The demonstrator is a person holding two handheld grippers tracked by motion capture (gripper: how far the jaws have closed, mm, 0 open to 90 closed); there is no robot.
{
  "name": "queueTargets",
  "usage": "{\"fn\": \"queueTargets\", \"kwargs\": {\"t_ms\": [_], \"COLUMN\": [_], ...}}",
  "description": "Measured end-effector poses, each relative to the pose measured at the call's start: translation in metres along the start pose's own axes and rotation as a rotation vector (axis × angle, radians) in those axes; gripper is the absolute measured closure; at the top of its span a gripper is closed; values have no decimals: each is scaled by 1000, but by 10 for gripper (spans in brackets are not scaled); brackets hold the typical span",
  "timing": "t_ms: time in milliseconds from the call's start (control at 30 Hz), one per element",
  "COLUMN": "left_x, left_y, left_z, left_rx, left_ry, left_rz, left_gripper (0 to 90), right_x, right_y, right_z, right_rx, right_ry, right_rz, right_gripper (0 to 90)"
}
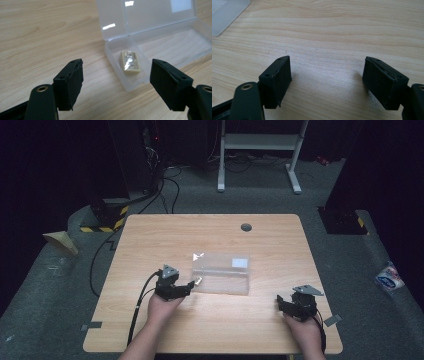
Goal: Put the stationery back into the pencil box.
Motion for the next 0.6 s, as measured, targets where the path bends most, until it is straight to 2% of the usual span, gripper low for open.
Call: {"fn": "queueTargets", "kwargs": {"t_ms": [67,267,367,533,600], "left_x": [-9,-24,-37,-49,-59], "left_y": [6,17,25,35,42], "left_z": [-10,-29,-41,-50,-57], "left_rx": [-6,16,32,52,72], "left_ry": [18,25,18,17,4], "left_rz": [-7,-27,-54,-68,-88], "left_gripper": [273,266,244,232,220], "right_x": [0,0,0,0,0], "right_y": [0,0,0,0,0], "right_z": [0,0,0,0,0], "right_rx": [0,0,-1,-1,-2], "right_ry": [0,0,-2,-2,-3], "right_rz": [0,0,0,0,0], "right_gripper": [227,227,227,227,227]}}
Point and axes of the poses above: each handheld gripper's, and its own axes: y roughly backward along the jaws, x roughly out of its top, z roughly to its right, the point moved 8 cm from there along -y, roughly forward along the jaws, and after that the axes turned 2 degrees about -y, right-handed, at the moved point
